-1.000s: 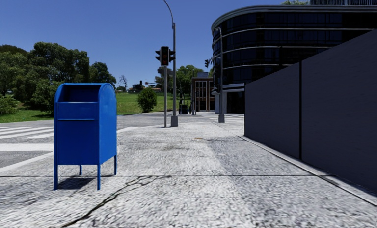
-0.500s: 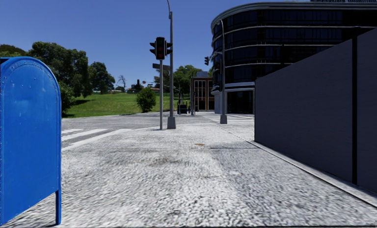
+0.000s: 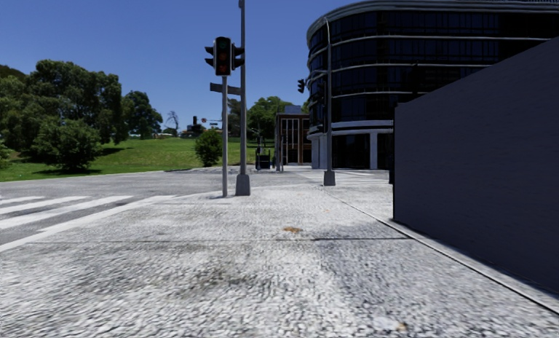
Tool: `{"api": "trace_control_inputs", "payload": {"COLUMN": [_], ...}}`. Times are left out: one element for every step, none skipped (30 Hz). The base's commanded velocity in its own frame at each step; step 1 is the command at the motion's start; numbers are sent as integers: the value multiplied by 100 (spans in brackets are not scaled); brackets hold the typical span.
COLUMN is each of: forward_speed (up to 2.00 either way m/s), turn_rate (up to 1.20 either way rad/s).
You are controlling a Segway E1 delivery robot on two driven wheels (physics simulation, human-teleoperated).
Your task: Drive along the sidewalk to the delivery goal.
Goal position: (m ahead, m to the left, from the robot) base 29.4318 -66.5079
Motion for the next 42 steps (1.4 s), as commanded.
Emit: {"api": "trace_control_inputs", "payload": {"forward_speed": [200, 200, 200, 200, 200, 200, 200, 200, 200, 200, 200, 200, 200, 200, 200, 200, 200, 200, 200, 200, 200, 200, 200, 200, 200, 200, 200, 200, 200, 200, 200, 200, 200, 200, 200, 200, 200, 200, 200, 200, 200, 200], "turn_rate": [-19, -19, -19, -19, -19, -20, -20, -21, -22, -22, -23, -23, -25, -27, -27, -27, -27, -27, -27, -27, -27, -27, -28, -28, -28, -30, -30, -31, -31, -31, -31, -31, -31, -32, -32, -32, -33, -33, -34, -34, -35, -36]}}
